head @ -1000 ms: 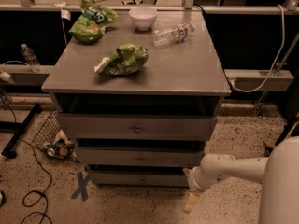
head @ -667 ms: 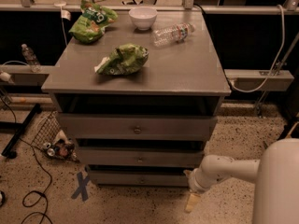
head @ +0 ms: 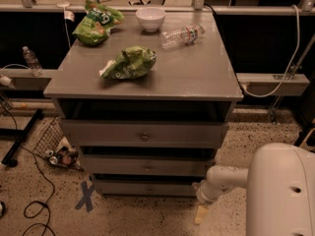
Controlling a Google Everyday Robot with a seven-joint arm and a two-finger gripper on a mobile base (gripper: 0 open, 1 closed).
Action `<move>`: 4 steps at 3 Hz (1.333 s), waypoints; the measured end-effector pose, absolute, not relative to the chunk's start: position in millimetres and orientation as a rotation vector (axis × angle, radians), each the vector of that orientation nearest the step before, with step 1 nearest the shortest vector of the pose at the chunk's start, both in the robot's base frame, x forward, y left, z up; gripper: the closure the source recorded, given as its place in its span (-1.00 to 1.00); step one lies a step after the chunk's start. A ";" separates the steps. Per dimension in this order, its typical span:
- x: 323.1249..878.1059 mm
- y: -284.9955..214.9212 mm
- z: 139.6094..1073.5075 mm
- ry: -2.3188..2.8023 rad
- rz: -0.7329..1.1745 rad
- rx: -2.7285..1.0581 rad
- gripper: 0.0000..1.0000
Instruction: Open bottom drawer
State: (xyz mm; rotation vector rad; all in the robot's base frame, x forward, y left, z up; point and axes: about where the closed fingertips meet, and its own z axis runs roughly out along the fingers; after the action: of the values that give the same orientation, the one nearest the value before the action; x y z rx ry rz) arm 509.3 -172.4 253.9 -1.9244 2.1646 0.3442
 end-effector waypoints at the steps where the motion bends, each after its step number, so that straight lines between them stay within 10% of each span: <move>1: 518.0 -168.3 219.6 2.148 0.237 -1.975 -1.00; 4: 532.9 -156.9 204.0 2.027 0.171 -1.984 -1.00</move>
Offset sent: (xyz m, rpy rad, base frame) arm 0.0167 0.0046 -0.0464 -0.0886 -0.0788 0.0377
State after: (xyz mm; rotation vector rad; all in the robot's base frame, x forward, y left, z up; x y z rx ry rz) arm 532.9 -156.9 204.0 -1.9837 2.0270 0.1710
